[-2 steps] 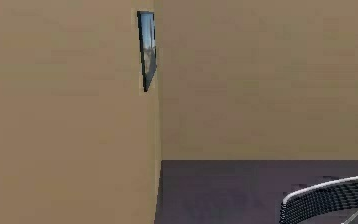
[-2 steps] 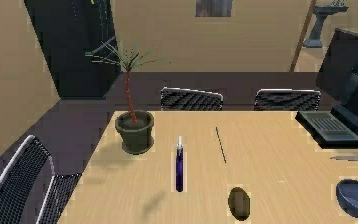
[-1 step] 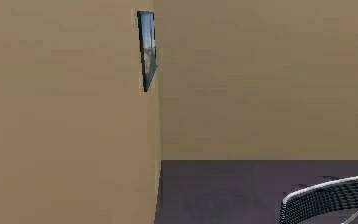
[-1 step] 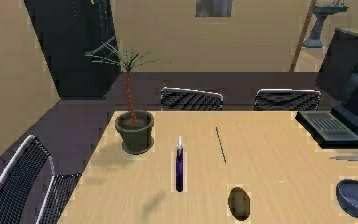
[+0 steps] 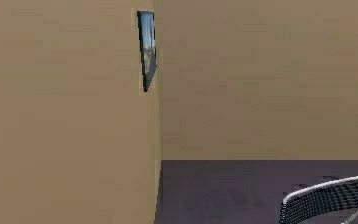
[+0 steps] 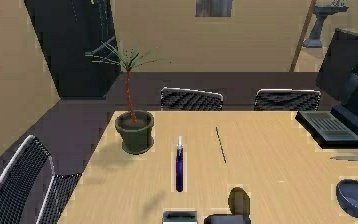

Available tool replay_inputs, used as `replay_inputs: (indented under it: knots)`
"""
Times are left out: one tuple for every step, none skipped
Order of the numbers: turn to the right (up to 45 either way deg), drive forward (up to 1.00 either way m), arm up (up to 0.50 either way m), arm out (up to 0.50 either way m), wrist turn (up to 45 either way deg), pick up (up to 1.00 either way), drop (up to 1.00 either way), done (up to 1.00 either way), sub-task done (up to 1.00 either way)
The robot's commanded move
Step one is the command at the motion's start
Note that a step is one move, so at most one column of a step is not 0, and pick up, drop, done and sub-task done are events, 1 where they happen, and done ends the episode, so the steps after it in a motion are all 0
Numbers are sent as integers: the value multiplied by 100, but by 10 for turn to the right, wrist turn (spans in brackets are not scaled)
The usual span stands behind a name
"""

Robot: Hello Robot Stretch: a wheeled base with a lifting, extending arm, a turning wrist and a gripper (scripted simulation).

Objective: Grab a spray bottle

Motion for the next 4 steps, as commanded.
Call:
replay_inputs:
  knots:
    - [0,0,0,20,0,0,0,0,0]
    - [0,0,0,0,450,0,0,0,0]
    - [0,0,0,0,450,0,0,0,0]
    - [0,0,0,0,450,0,0,0,0]
